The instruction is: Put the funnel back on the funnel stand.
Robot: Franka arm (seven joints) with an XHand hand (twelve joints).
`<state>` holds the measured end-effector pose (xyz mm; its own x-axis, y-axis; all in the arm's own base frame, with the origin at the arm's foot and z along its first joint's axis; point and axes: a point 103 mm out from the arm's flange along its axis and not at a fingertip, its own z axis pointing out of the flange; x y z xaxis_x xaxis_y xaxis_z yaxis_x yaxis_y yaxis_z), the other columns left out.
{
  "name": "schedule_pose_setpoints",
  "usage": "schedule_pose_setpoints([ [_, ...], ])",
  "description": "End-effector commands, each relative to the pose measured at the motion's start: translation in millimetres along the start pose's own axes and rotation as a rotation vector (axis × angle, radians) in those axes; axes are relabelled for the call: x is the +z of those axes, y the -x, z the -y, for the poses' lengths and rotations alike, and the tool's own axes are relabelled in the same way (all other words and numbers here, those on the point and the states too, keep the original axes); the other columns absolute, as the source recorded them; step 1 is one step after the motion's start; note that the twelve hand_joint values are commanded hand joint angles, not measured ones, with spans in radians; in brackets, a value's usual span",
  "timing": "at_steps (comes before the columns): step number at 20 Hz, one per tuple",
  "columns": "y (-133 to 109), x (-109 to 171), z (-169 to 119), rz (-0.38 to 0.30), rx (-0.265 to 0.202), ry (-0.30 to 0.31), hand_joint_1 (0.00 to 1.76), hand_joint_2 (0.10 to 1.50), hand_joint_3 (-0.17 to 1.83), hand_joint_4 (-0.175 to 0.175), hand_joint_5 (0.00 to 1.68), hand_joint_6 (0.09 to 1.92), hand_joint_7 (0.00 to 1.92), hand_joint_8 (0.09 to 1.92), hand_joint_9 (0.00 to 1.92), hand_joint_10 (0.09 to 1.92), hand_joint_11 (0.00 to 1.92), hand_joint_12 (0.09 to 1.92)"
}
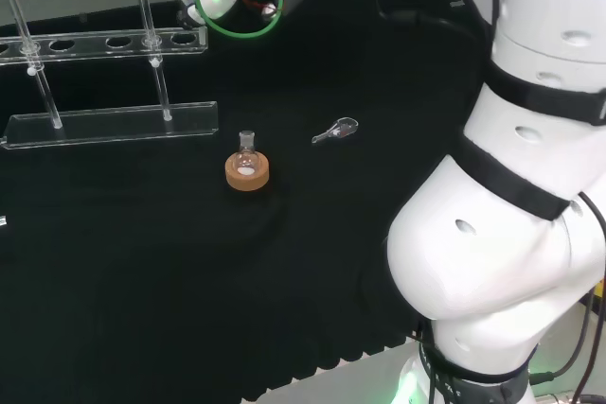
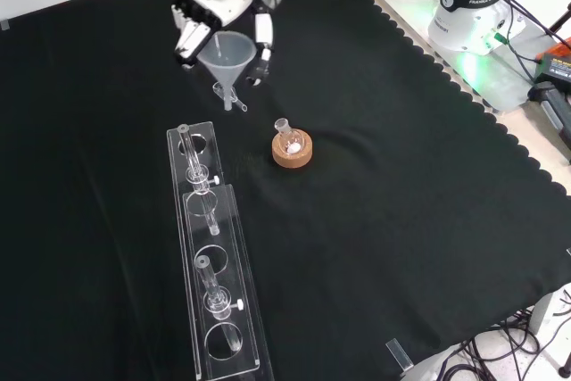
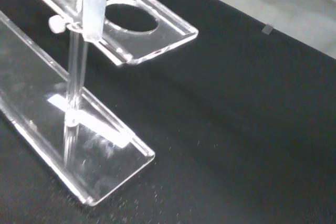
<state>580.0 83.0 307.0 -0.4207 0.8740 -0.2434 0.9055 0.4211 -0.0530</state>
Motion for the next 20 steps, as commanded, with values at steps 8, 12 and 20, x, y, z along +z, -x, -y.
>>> schedule_pose_setpoints([
  [8, 30, 21, -66, 0.000, -0.058, -0.011, 0.46, 1.03, 0.38, -0.175, 0.71, 1.92, 1.14, 1.84, 1.52, 1.46, 1.71, 1.27],
  [12, 25, 23, -74, 0.007, -0.060, -0.025, 0.46, 1.03, 0.38, -0.175, 0.71, 1.92, 1.14, 1.84, 1.52, 1.46, 1.71, 1.27],
  [20, 15, 36, -83, -0.011, -0.077, -0.045, 0.46, 1.03, 0.38, -0.175, 0.72, 1.92, 1.15, 1.84, 1.52, 1.46, 1.72, 1.26],
])
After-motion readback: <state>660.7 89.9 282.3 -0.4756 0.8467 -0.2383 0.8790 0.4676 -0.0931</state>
